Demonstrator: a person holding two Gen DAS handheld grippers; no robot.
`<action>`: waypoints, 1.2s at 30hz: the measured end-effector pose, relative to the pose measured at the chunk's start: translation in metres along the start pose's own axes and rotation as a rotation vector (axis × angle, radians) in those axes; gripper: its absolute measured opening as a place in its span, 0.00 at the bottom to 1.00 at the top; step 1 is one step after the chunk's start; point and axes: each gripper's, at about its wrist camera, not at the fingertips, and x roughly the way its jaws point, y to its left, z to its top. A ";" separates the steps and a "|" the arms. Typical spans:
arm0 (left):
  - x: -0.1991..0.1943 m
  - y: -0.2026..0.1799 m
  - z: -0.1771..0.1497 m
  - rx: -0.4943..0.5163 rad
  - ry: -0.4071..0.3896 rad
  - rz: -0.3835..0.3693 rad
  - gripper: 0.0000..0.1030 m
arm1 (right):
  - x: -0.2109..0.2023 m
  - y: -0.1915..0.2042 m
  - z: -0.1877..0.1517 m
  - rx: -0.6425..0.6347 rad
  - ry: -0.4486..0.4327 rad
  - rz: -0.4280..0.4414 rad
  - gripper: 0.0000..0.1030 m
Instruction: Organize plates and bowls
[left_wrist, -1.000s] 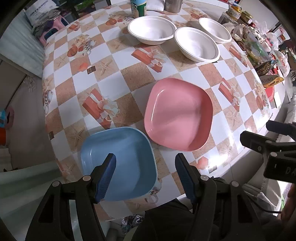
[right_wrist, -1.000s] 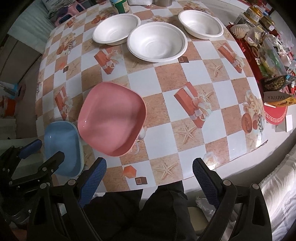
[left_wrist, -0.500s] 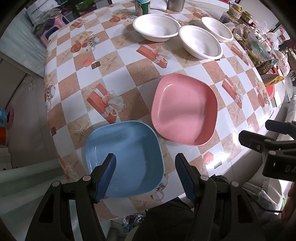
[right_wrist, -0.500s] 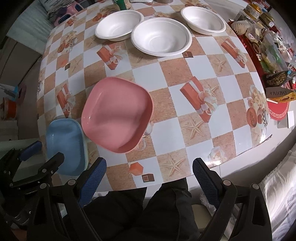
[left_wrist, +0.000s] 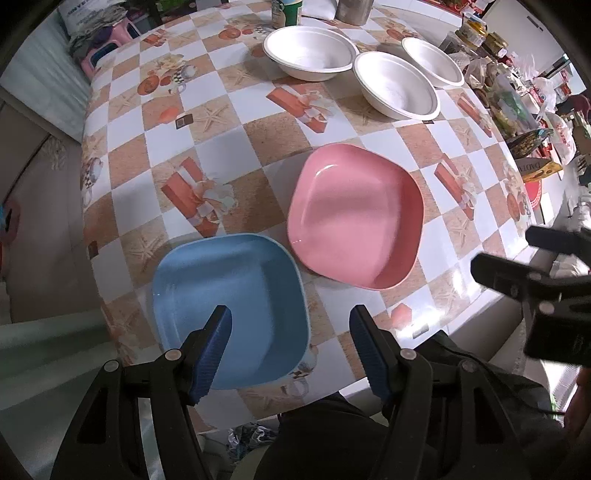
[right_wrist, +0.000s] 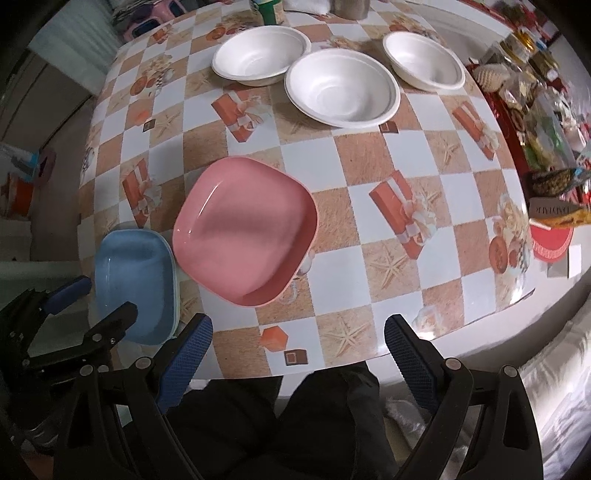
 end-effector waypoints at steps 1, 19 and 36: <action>0.000 -0.001 0.001 -0.009 -0.001 0.003 0.68 | 0.000 -0.001 0.002 -0.010 0.001 0.002 0.92; 0.014 -0.043 0.016 -0.475 0.050 0.092 0.68 | 0.016 -0.015 0.069 -0.547 0.037 0.083 0.92; 0.030 -0.076 -0.013 -0.759 0.035 0.082 0.68 | 0.018 -0.012 0.076 -0.849 -0.005 0.165 0.92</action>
